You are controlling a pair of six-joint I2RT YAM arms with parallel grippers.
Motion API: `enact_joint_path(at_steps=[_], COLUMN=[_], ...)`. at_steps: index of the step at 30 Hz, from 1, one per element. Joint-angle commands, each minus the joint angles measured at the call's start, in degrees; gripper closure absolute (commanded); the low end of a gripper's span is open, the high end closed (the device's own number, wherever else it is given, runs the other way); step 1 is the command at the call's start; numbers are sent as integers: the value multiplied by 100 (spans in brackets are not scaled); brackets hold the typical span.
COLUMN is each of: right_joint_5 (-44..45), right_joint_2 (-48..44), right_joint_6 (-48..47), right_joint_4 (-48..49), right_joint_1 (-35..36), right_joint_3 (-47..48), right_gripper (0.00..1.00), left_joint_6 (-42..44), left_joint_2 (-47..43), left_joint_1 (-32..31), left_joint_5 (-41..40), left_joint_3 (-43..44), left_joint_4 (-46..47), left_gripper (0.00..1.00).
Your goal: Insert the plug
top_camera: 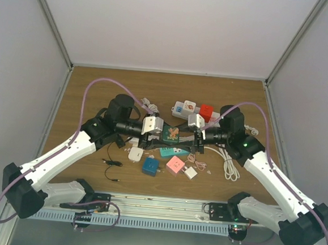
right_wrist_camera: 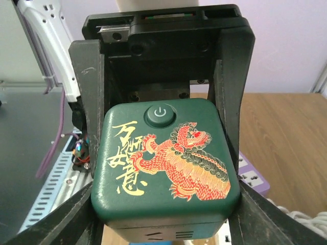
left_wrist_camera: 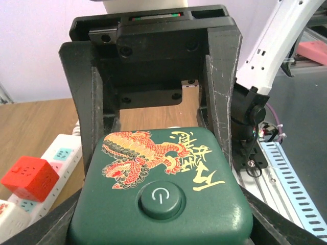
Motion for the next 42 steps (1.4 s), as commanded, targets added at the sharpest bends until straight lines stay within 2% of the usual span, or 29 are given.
enact_joint_path(at_steps=[1, 3, 6, 10, 13, 17, 20, 22, 26, 28, 30, 34, 37, 42], right_joint_5=[-328, -305, -168, 147, 346, 405, 426, 357, 294, 369, 384, 364, 279, 112], right_joint_2=[-84, -190, -451, -779, -940, -1012, -1041, -1031, -945, -828, -679, -419, -153, 213], right_joint_6=[274, 513, 1098, 1777, 2214, 2618, 2788, 2837, 2328, 1997, 1697, 1321, 830, 314], right_joint_4=[528, 850, 1538, 2485, 2888, 3268, 3406, 3410, 2544, 1885, 1387, 944, 161, -1021], right_joint_1=[73, 72, 73, 74, 75, 74, 73, 77, 73, 71, 75, 76, 77, 73], right_joint_3=[46, -66, -327, -629, -776, -906, -960, -968, -665, -365, -93, 202, 577, 1075], right_gripper=[51, 55, 56, 56, 56, 54, 51, 49, 34, 19, 12, 9, 9, 14], left_joint_6=[-119, -268, -732, -1305, -1688, -2109, -2296, -2286, -1775, -1499, -1246, -856, -730, -590], left_joint_2=[-240, -299, -399, -546, -656, -704, -709, -720, -663, -560, -443, -280, -195, -90], left_joint_1=[-41, -41, -41, -34, -29, -27, -26, -28, -24, -24, -17, -6, 3, 40], left_joint_5=[147, 112, -113, -315, -348, -194, -90, -45, 65, 93, 197, 514, 704, 710], left_joint_3=[-132, -177, -300, -533, -744, -880, -942, -986, -861, -649, -467, -245, -129, -9], left_joint_4=[735, 890, 1283, 1837, 2356, 2882, 3165, 3302, 3080, 2649, 2214, 1479, 1222, 945], left_gripper=[52, 37, 25, 19, 19, 25, 34, 45, 57, 59, 60, 60, 60, 59])
